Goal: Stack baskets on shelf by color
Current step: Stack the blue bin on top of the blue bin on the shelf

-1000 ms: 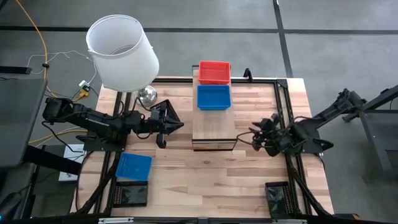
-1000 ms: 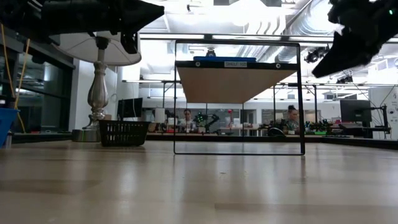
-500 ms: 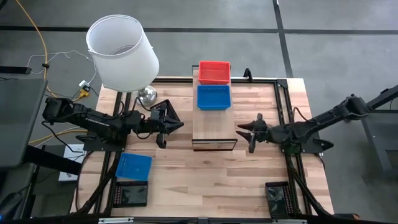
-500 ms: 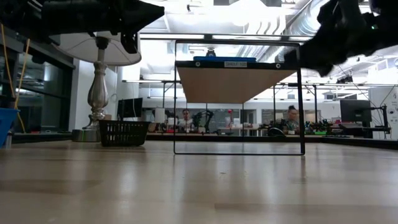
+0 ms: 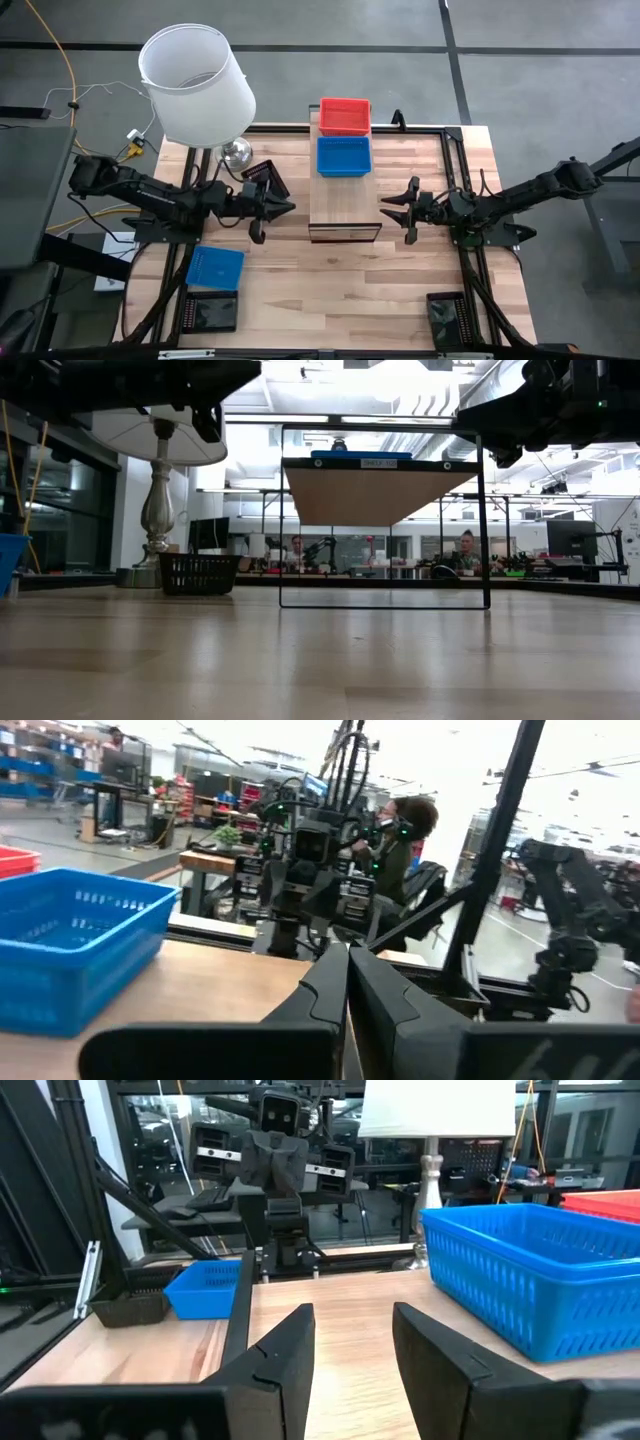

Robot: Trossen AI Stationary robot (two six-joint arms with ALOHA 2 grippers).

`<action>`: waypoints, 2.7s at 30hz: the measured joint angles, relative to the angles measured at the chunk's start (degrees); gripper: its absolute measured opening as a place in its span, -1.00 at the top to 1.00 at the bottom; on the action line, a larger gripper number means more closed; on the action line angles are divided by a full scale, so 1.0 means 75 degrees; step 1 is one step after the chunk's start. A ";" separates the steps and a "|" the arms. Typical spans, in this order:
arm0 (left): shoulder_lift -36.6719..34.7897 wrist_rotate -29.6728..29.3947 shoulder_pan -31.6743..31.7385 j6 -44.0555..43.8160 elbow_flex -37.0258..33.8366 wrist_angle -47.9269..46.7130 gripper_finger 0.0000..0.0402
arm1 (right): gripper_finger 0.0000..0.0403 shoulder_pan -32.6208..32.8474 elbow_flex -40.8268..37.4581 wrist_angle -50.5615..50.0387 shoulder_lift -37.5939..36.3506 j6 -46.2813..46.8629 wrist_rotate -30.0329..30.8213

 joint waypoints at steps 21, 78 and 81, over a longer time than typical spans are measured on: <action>0.0495 -0.2755 -0.3226 -0.3863 0.3825 -1.0239 0.63 | 0.38 0.0000 0.0000 0.0000 0.0003 -0.0264 0.0037; 0.2818 0.1178 -0.6925 -1.4919 0.4127 -1.7422 0.29 | 0.38 -0.0003 0.0006 -0.0012 0.0006 -0.0264 0.0372; 0.2818 0.1138 -0.6922 -1.5031 0.4127 -1.7400 0.28 | 0.38 -0.0003 0.0006 -0.0018 0.0006 -0.0192 0.0372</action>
